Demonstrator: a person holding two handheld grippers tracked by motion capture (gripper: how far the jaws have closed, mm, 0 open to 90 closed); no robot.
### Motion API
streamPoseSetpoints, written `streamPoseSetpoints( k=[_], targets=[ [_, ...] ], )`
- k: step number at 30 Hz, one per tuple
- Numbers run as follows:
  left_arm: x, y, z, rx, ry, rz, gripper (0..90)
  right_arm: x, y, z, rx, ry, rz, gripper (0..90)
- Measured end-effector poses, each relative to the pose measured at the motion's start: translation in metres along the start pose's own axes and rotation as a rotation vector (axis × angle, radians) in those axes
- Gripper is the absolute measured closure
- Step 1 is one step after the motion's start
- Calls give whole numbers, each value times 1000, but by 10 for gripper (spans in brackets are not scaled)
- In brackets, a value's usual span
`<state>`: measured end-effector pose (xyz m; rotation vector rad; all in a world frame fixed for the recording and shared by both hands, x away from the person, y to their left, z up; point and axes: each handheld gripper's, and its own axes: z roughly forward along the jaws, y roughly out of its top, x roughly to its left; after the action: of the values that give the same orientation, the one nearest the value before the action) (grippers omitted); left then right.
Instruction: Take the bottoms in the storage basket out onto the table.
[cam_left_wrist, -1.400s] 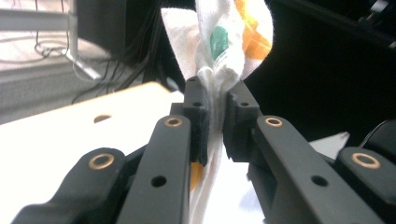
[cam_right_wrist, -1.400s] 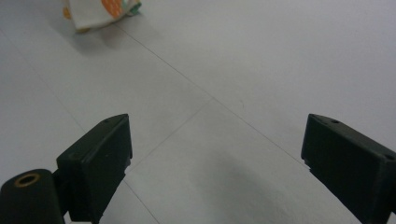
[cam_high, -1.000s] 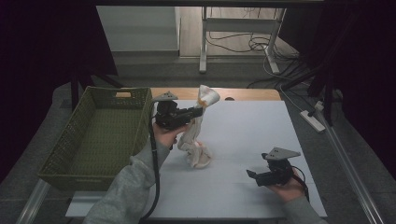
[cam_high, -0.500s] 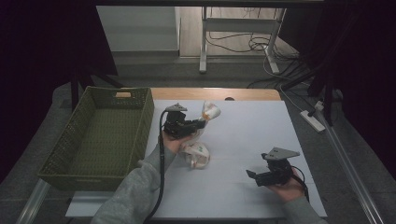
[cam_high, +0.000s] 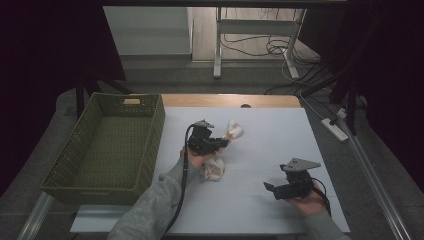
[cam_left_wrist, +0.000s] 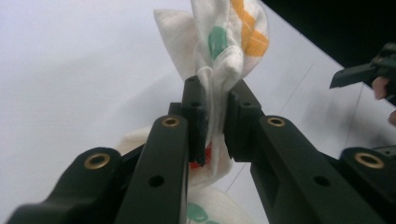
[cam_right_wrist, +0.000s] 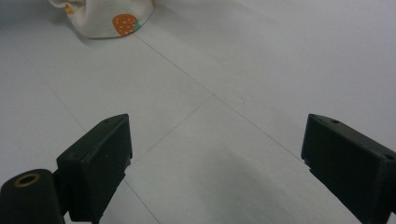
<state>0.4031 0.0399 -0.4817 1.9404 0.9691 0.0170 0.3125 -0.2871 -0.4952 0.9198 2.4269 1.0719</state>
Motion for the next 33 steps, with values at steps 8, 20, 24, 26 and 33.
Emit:
streamPoseSetpoints(
  k=[8, 20, 24, 26, 33],
  targets=[
    [-1, -2, 4, 13, -8, -1, 785, 0, 0, 0, 1, 0, -1, 89],
    [-10, 2, -3, 16, 23, 60, 495, 0, 0, 1, 5, 1, -5, 90],
    [-13, 4, -8, 1, 46, 76, 365, 0, 0, 1, 6, 6, -1, 90],
    [-14, 4, -12, -2, 58, 80, 331, 0, 0, 2, 5, 7, -2, 90],
    [-15, 2, -23, 7, 60, 106, 300, -2, 0, 3, 1, 15, 13, 90]
  ],
)
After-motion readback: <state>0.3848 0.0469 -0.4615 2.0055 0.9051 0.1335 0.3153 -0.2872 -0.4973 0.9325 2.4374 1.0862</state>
